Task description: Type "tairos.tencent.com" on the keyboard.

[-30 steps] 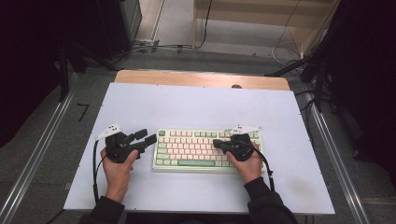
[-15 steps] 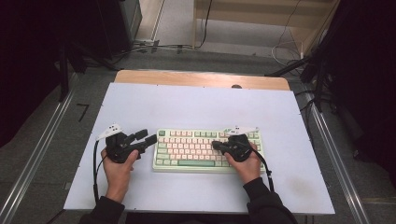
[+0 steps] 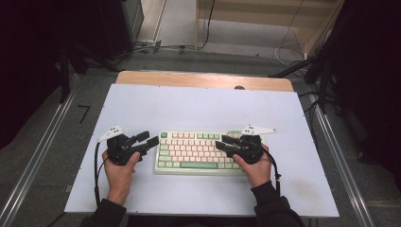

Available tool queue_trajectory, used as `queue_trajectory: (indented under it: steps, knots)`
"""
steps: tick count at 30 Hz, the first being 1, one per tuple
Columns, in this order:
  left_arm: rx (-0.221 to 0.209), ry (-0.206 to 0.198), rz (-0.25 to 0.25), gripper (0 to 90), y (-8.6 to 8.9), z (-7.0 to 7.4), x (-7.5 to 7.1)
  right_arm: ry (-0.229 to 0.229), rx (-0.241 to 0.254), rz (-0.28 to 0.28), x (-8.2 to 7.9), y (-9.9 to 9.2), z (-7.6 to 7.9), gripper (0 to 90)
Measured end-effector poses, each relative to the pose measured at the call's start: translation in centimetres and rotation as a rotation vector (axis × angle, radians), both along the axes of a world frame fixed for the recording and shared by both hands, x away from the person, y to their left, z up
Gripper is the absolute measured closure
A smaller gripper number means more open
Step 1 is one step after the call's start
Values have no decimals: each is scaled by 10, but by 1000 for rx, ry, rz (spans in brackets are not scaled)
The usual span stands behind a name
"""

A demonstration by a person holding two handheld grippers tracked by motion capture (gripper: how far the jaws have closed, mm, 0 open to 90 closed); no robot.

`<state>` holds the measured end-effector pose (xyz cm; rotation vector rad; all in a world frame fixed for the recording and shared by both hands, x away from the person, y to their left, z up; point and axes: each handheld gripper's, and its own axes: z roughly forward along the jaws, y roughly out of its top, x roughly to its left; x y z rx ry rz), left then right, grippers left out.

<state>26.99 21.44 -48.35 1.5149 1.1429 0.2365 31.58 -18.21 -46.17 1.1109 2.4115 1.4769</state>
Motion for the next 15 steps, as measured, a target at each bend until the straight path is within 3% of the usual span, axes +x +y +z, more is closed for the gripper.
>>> queue_trajectory:
  steps: [4,15]
  knots:
    - [-1,1,0,407,0,0,0,16,27,1,-1,-5,4,383]
    - [-2,2,0,407,0,-1,0,5,34,15,-8,-9,9,357]
